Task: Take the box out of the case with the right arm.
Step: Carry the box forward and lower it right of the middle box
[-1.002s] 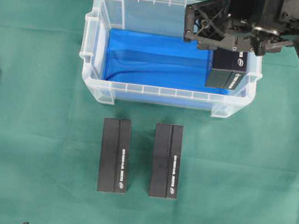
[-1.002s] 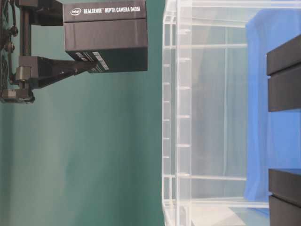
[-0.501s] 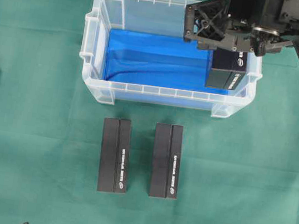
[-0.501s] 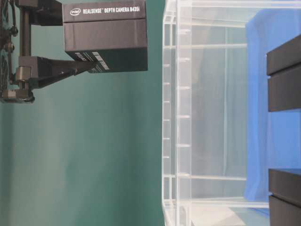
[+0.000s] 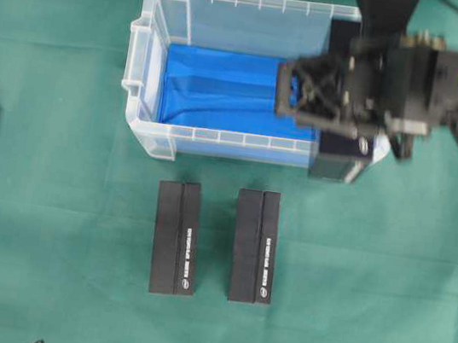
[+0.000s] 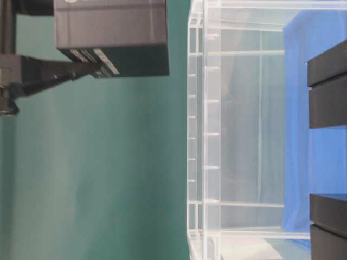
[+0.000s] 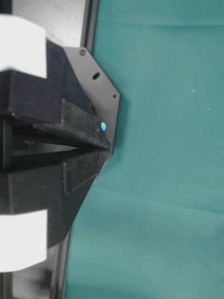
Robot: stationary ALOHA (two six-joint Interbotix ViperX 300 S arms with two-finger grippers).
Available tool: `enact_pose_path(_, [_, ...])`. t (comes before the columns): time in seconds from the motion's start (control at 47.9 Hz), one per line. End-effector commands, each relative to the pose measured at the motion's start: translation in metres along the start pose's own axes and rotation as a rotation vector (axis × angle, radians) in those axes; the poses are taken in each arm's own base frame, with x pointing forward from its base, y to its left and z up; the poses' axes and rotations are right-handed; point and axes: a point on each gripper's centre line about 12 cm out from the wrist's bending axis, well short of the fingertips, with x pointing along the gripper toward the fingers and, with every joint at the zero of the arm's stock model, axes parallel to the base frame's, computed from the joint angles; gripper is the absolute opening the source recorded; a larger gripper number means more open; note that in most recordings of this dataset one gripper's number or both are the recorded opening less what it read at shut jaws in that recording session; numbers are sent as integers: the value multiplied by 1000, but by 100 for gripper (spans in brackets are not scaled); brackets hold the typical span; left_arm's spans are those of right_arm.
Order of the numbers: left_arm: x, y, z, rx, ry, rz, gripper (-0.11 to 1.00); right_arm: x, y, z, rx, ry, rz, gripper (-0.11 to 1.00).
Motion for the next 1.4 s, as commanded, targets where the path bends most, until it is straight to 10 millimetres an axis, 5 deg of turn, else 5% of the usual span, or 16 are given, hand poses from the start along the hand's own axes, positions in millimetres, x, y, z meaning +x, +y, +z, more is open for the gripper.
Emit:
enact_pose_path(0.0, [-1,0,3,-3,-7,3,0,-28,-12,-11,10,10,59,65])
enact_pose_path(0.459, [-2,0,2,-6,-8,2,0,-53,-34,-87,7,51,83,65])
enact_pose_path(1.107, [-1,0,3,-9,-7,3,0,-39,-32,-103,-1,42,55,65])
enact_pose_path(1.378, [-1,0,3,-10,-7,3,0,-11,-24,-124,-33,88,41,65])
